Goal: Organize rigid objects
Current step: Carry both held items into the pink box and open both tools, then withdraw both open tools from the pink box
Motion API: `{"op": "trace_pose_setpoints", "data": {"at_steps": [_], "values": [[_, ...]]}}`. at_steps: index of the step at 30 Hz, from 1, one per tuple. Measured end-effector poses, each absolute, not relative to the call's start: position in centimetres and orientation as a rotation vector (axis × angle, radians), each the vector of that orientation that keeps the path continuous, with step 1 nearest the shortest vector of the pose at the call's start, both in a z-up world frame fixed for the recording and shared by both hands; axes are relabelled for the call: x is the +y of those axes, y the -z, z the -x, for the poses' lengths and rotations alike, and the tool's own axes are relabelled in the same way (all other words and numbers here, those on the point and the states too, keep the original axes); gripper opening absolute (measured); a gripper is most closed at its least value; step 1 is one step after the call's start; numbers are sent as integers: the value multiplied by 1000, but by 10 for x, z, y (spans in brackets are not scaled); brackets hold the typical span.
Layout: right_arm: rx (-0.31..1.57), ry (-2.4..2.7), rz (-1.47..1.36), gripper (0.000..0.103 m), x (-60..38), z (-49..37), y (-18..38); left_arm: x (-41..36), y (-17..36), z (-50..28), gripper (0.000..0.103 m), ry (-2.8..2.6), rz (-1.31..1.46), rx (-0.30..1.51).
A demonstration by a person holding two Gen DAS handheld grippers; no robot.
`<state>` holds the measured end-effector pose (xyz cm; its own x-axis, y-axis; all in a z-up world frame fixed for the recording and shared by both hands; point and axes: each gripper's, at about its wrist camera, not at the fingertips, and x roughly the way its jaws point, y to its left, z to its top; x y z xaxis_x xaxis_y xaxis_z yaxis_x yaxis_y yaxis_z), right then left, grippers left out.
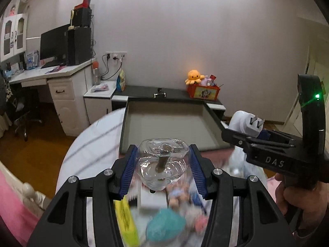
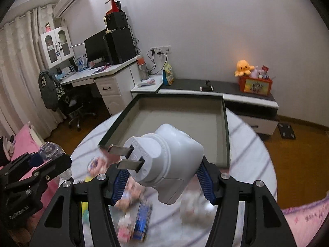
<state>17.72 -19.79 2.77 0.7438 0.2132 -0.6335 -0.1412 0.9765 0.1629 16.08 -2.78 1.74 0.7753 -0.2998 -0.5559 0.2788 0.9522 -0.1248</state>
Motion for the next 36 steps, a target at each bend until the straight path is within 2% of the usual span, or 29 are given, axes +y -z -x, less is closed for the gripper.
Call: {"op": "trace_pose_setpoints", "data": {"at_steps": [4, 10, 16, 19, 20, 21, 23, 24, 25, 26, 36], "values": [[731, -179, -97, 61, -202, -224, -24, -46, -16, -212, 52, 317, 12, 619], [881, -136, -99, 61, -208, -297, 19, -65, 16, -282, 52, 280, -14, 709], [988, -76, -45, 62, -205, -323, 52, -78, 49, -325, 52, 281, -43, 822], [1016, -57, 4, 66, -200, -328, 58, -82, 56, -336, 54, 278, -59, 852], [1018, -45, 23, 70, -197, -328, 58, -82, 57, -338, 63, 284, -58, 863], [1019, -39, 33, 82, -196, -328, 57, -81, 56, -340, 78, 288, -56, 867], [1012, -16, 52, 85, -196, -324, 53, -75, 50, -338, 97, 286, -52, 846], [1009, -8, 49, 89, -197, -322, 50, -72, 46, -338, 100, 285, -45, 823], [1004, -2, 40, 99, -198, -319, 47, -67, 38, -332, 100, 286, -37, 794], [992, -3, 26, 103, -202, -317, 43, -62, 33, -328, 101, 287, -31, 777], [734, -41, -104, 103, -211, -222, -29, -6, -24, -233, 103, 167, 45, 558]]}}
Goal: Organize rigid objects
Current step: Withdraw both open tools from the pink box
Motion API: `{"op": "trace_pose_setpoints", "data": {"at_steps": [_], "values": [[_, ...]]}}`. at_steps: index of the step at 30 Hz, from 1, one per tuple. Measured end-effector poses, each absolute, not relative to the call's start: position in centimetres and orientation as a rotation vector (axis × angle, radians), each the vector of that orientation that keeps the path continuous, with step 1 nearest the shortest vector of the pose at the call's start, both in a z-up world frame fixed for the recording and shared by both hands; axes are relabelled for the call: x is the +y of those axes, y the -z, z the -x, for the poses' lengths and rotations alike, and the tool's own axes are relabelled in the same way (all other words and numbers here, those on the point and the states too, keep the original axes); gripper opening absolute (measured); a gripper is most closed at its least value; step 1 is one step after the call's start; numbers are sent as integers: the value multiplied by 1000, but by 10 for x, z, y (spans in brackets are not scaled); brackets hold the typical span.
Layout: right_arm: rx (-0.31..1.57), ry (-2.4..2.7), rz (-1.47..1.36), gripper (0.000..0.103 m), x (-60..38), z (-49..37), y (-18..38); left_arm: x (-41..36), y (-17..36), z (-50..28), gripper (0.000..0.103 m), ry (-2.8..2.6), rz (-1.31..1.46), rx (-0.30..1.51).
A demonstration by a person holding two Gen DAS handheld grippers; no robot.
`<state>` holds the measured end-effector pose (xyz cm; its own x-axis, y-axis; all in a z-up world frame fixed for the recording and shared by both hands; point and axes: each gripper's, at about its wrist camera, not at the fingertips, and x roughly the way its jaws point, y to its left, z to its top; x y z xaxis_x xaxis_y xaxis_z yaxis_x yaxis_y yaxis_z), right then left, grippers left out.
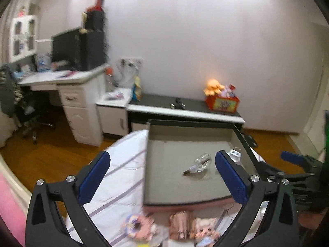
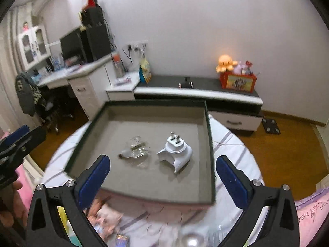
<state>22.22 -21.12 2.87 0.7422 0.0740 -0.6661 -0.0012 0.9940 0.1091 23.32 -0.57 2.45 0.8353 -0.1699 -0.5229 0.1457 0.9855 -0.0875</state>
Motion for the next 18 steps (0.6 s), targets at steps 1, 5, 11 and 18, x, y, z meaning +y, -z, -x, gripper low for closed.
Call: {"op": "trace_pose_setpoints", "data": {"at_steps": [1, 5, 11, 18], "values": [[715, -49, -110, 103, -211, -210, -33, -2, -26, -219, 103, 142, 46, 551], [674, -99, -112, 103, -210, -170, -36, 3, -27, -183, 103, 49, 30, 546], [652, -129, -125, 103, -218, -117, -22, 2, -12, -127, 103, -55, -3, 559], [678, -123, -134, 103, -225, -88, -8, 6, 9, -96, 103, -67, -10, 625]]}}
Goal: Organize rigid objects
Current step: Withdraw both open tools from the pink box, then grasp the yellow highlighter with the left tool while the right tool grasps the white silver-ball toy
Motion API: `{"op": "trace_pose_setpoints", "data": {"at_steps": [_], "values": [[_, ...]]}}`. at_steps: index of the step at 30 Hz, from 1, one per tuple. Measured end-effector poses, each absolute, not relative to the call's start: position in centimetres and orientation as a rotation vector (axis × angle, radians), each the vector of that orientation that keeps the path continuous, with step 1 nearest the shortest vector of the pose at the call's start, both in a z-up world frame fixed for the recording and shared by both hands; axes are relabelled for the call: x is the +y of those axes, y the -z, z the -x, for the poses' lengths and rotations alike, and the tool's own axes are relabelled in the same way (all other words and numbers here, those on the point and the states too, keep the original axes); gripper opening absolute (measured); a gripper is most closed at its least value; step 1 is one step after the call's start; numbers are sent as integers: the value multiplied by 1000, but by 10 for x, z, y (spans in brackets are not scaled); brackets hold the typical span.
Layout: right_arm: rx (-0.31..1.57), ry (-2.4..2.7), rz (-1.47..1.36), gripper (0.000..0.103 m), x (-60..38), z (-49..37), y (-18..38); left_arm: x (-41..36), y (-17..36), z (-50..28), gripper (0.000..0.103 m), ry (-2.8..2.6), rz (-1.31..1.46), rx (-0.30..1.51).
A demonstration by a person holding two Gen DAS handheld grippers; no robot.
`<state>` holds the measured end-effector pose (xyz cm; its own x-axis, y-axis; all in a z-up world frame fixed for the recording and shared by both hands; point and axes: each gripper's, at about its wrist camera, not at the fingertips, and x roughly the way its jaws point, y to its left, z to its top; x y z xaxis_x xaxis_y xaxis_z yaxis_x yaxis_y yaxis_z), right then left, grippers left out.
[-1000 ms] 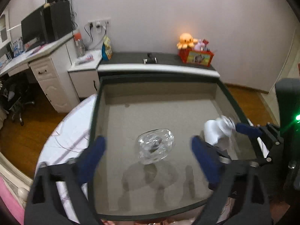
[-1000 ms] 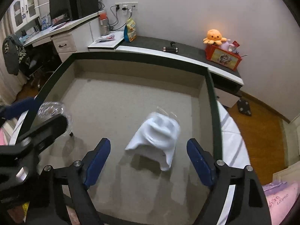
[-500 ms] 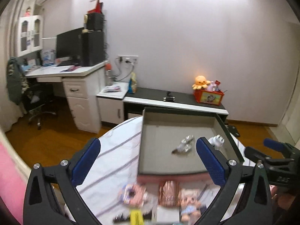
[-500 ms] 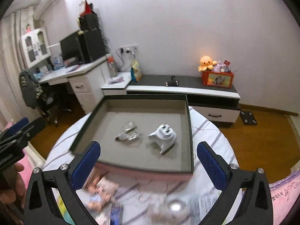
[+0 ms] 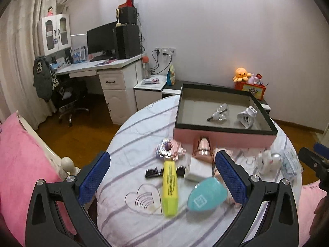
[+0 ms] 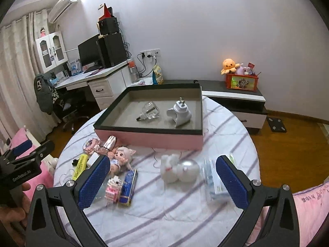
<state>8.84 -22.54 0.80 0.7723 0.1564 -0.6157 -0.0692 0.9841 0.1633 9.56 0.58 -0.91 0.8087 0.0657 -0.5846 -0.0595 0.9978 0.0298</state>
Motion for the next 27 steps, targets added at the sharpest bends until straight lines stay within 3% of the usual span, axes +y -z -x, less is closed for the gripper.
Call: {"op": "trace_pose_setpoints", "data": {"at_steps": [18, 27], "values": [[668, -21, -87, 103, -197, -61, -15, 20, 16, -90, 103, 24, 3, 654], [741, -19, -72, 103, -200, -75, 9, 40, 42, -93, 103, 18, -3, 690]]}}
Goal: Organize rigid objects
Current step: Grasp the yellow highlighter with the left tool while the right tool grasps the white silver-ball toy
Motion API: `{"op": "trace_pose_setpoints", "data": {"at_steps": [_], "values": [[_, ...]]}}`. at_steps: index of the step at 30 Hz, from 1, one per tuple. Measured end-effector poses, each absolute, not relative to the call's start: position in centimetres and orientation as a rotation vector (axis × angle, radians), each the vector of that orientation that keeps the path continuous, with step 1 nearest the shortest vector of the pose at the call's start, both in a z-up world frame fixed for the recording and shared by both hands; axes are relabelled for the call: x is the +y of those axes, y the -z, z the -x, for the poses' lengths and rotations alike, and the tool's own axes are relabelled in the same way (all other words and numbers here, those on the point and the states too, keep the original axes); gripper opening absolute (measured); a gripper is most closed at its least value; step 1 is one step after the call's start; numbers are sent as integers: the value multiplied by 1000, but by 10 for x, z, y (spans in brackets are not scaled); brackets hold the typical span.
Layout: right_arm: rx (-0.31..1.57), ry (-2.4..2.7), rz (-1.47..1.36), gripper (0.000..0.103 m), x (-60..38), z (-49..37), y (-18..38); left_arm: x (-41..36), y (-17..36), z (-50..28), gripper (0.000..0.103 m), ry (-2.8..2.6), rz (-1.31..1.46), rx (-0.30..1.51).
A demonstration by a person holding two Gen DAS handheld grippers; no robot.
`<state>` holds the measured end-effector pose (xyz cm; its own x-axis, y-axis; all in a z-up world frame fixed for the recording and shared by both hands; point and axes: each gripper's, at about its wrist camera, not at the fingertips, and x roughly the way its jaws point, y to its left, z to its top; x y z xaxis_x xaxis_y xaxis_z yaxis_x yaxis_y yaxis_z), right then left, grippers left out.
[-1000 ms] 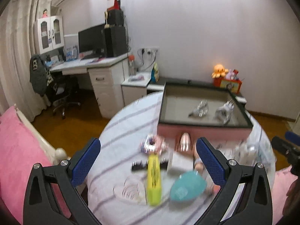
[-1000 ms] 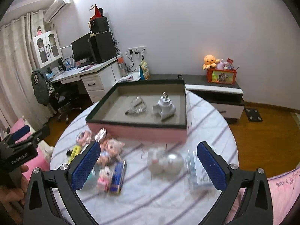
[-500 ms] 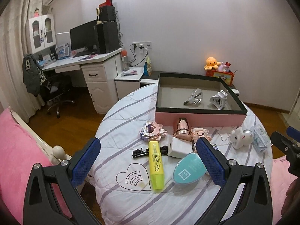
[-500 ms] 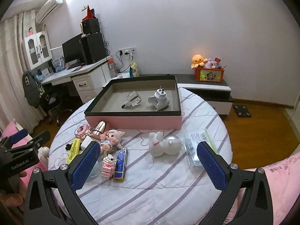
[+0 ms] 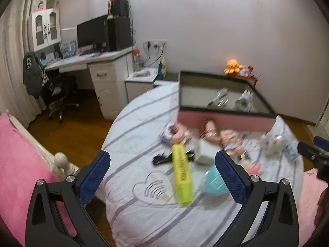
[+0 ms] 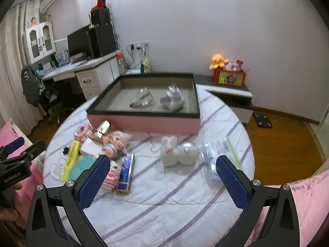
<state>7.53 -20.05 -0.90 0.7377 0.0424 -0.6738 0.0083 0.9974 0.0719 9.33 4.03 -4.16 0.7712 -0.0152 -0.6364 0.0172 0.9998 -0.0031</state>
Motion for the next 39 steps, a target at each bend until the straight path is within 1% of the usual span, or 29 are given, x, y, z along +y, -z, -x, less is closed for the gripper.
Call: {"op": "trace_pose_setpoints", "data": {"at_steps": [5, 12, 15, 19, 21, 24, 28, 30, 32, 33, 34, 39], "values": [[800, -20, -89, 103, -205, -89, 31, 44, 64, -112, 103, 8, 14, 770], [834, -2, -98, 103, -218, -112, 44, 30, 97, -141, 103, 29, -16, 855], [854, -27, -80, 102, -214, -127, 50, 32, 112, -148, 99, 31, 27, 898], [881, -36, -81, 97, -212, -144, 60, 37, 116, -155, 97, 29, 62, 909], [897, -27, -80, 96, -212, -153, 68, 36, 118, -158, 93, 31, 60, 920], [907, -17, -77, 94, -215, -161, 76, 33, 121, -159, 89, 33, 52, 921], [913, -23, -46, 91, -213, -170, 82, 32, 120, -161, 87, 41, 54, 919], [913, -20, -15, 89, -209, -172, 84, 30, 119, -161, 82, 48, 51, 917], [911, -24, 3, 83, -207, -172, 85, 29, 118, -161, 78, 57, 48, 916], [913, -32, 8, 76, -205, -172, 85, 28, 118, -161, 76, 62, 48, 916], [919, -39, 5, 73, -206, -172, 86, 27, 118, -161, 76, 64, 49, 915], [945, -63, -3, 71, -205, -169, 92, 26, 118, -161, 73, 72, 53, 915]]}}
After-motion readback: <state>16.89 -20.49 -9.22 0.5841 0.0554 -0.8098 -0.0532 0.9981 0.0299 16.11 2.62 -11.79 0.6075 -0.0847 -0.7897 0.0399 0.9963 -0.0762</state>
